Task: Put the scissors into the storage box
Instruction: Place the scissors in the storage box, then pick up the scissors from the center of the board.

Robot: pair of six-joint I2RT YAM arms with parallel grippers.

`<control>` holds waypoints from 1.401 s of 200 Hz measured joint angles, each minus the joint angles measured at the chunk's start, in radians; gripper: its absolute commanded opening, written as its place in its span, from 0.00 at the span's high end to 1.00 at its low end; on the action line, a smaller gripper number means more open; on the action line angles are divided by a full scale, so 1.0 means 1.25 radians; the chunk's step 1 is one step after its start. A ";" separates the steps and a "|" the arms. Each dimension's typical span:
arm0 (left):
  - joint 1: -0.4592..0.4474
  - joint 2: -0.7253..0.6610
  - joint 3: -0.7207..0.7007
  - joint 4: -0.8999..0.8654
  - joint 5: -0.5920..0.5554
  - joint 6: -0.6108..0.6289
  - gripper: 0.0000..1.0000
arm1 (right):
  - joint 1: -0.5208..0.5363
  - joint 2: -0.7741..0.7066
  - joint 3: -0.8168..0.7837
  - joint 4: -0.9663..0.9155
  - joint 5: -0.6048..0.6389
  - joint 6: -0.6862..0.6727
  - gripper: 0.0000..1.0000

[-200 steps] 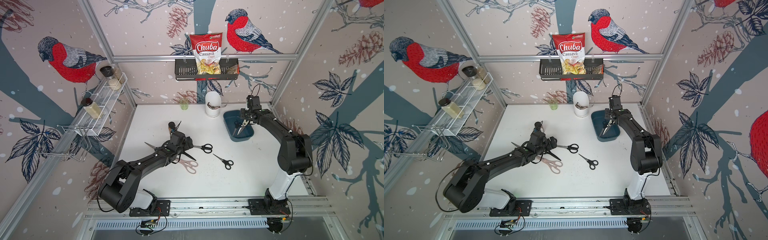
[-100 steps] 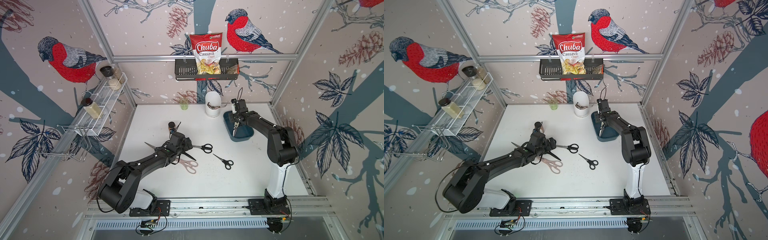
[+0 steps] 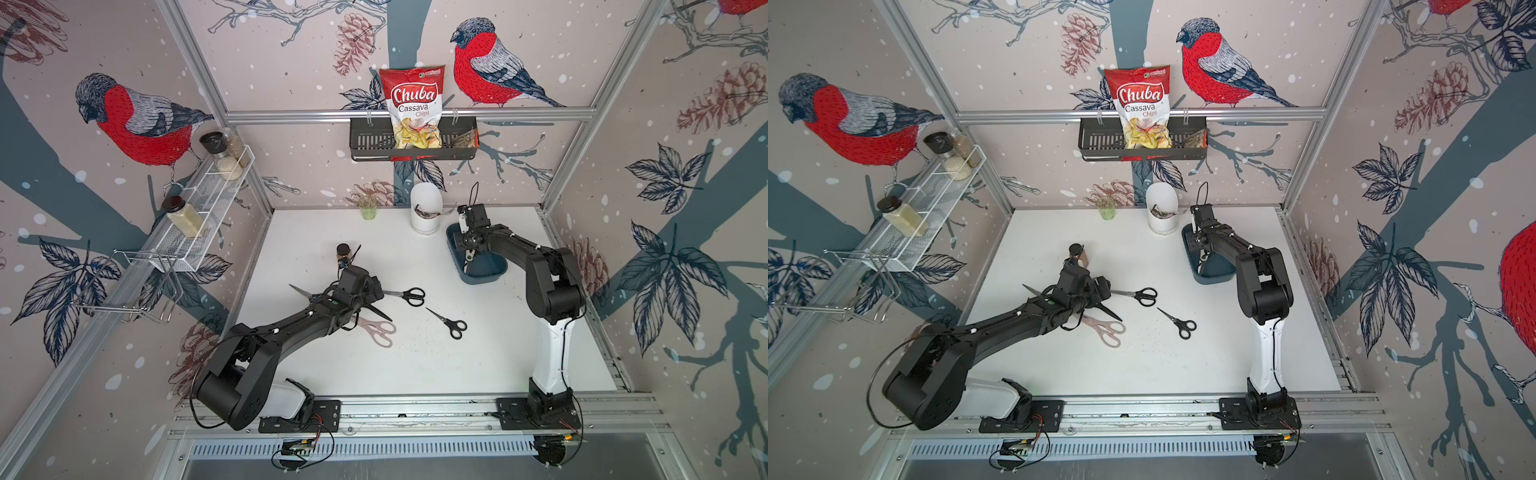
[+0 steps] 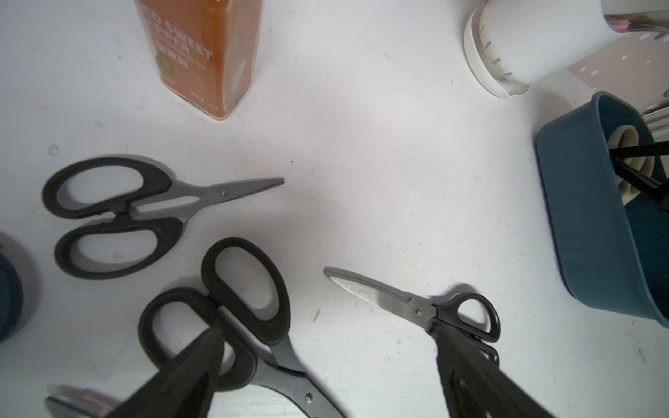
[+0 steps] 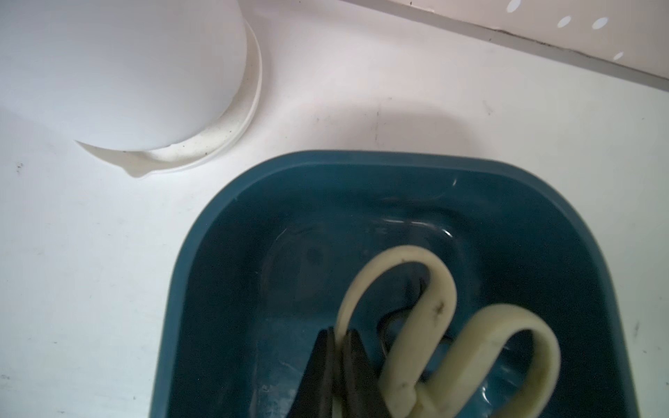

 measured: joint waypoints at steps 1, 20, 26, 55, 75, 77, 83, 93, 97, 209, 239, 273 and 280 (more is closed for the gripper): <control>0.000 0.000 0.000 0.000 0.000 0.000 0.05 | -0.001 0.000 0.000 -0.001 -0.001 0.000 0.76; 0.000 -0.008 0.000 -0.005 -0.002 0.000 0.05 | -0.014 0.002 0.001 -0.014 -0.014 0.021 0.71; 0.000 -0.009 0.000 -0.005 -0.003 0.000 0.05 | -0.018 0.002 0.002 -0.015 -0.020 0.022 0.70; 0.000 -0.020 -0.001 -0.009 -0.005 0.000 0.05 | -0.021 -0.007 0.003 -0.018 -0.035 0.042 0.64; 0.000 -0.027 -0.002 -0.011 -0.009 0.000 0.05 | -0.020 -0.035 0.004 -0.022 -0.044 0.046 0.62; 0.000 -0.027 -0.002 -0.011 -0.010 0.000 0.05 | -0.020 -0.039 0.004 -0.022 -0.044 0.046 0.62; 0.000 -0.028 -0.002 -0.011 -0.013 0.000 0.05 | -0.020 -0.050 0.004 -0.023 -0.044 0.048 0.62; 0.000 -0.029 -0.002 -0.011 -0.017 0.001 0.05 | -0.018 -0.070 0.005 -0.027 -0.044 0.053 0.62; 0.000 -0.029 -0.001 -0.011 -0.017 0.001 0.05 | -0.016 -0.078 0.005 -0.029 -0.044 0.061 0.62; 0.000 -0.023 0.016 -0.011 0.005 -0.006 0.05 | 0.165 -0.370 -0.257 -0.083 0.021 0.137 0.58; 0.000 -0.023 0.008 -0.010 0.025 -0.024 0.05 | 0.231 -0.448 -0.393 -0.095 0.007 0.213 0.57; 0.000 -0.021 0.001 -0.009 0.028 -0.036 0.05 | 0.290 -0.500 -0.482 -0.124 0.002 0.277 0.57; 0.000 -0.020 0.002 -0.009 0.028 -0.036 0.05 | 0.298 -0.507 -0.496 -0.128 0.002 0.290 0.57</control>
